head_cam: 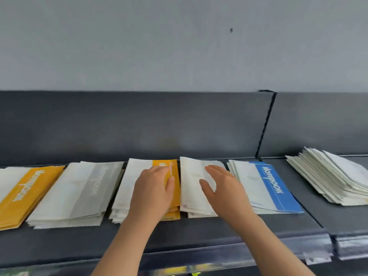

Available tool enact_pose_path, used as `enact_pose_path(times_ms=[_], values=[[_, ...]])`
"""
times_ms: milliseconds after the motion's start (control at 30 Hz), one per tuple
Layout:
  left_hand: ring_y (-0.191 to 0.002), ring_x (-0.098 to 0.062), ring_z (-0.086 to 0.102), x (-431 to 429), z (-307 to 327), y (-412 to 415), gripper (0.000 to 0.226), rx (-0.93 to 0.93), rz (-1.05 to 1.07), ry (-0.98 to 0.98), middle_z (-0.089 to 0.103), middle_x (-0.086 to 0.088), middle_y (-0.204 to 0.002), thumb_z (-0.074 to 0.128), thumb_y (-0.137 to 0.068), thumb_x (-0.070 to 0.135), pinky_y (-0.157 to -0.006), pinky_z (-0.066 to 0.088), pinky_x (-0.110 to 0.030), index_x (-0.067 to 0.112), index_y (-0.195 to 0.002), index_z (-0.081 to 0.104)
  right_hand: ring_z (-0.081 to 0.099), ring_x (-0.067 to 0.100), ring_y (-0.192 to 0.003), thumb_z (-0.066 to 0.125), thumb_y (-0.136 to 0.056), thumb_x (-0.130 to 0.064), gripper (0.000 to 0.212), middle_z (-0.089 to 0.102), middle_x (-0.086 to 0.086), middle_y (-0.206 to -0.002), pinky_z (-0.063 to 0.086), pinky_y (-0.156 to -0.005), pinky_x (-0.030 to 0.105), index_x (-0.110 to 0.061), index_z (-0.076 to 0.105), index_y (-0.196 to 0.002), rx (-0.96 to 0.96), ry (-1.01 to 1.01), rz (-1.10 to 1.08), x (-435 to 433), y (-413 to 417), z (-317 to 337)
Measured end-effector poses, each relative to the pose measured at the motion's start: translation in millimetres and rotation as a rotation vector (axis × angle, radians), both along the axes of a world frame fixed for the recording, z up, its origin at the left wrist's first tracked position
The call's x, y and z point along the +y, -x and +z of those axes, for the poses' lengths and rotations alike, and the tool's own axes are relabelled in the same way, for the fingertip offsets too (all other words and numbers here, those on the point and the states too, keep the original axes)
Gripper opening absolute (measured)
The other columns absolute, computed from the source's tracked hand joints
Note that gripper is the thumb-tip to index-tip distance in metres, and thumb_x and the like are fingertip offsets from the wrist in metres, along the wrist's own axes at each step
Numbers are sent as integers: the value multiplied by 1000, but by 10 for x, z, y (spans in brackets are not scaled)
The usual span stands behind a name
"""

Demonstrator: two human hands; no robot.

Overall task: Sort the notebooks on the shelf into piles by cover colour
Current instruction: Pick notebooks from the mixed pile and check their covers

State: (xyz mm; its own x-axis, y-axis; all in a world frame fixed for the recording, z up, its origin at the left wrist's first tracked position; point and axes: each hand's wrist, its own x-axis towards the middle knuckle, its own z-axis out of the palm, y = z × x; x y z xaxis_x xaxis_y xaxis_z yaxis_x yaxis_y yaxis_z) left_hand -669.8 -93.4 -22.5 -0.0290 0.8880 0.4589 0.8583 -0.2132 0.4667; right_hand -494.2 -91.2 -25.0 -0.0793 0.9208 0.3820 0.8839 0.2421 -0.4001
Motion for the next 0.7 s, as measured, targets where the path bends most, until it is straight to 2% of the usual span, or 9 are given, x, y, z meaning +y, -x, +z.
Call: enact_pose_path(times_ms=[67, 200, 300, 400, 600, 700], values=[[-116, -16, 50, -30, -22, -449, 36, -4, -35, 15, 59, 4, -127, 47, -96, 29, -97, 38, -26, 20, -130, 57, 46, 12, -126, 45, -95, -40, 45, 49, -6, -139, 36, -101, 21, -20, 47, -135, 13, 13, -48, -99, -468, -1], [-122, -14, 47, -93, -50, -1298, 38, -26, -99, 32, 55, 4, -133, 47, -97, 29, -101, 37, -24, 20, -133, 54, 38, 10, -133, 44, -96, -39, 47, 43, -7, -144, 29, -106, 21, -20, 44, -139, 0, 42, -104, -254, -1366, -56], [-117, -13, 50, -123, -93, -1849, 36, -30, -151, 43, 57, 4, -130, 46, -97, 30, -98, 40, -24, 21, -130, 56, 46, 13, -125, 47, -95, -36, 43, 51, -3, -137, 35, -100, 22, -15, 52, -132, -1, 50, -154, -353, -1946, -106], [-123, -11, 45, -105, -152, -2281, 39, -38, -186, 87, 53, 7, -135, 45, -97, 32, -103, 36, -24, 23, -134, 52, 49, 14, -122, 48, -95, -36, 43, 52, -3, -136, 41, -98, 28, -14, 53, -131, 42, 59, -218, -426, -2400, -132], [-120, -13, 47, 134, -163, -2998, 36, -31, -294, 87, 57, 5, -129, 47, -97, 29, -98, 34, -21, 19, -130, 56, 46, 14, -126, 49, -94, -36, 43, 50, -5, -139, 37, -99, 26, -17, 51, -133, 73, 57, -356, -387, -3164, -141], [-125, -13, 44, 290, -139, -3323, 37, -46, -350, 75, 56, 6, -131, 47, -96, 30, -101, 34, -23, 20, -131, 55, 53, 15, -119, 50, -94, -36, 43, 50, -6, -139, 39, -95, 26, -18, 52, -133, 94, 55, -426, -326, -3488, -144]])
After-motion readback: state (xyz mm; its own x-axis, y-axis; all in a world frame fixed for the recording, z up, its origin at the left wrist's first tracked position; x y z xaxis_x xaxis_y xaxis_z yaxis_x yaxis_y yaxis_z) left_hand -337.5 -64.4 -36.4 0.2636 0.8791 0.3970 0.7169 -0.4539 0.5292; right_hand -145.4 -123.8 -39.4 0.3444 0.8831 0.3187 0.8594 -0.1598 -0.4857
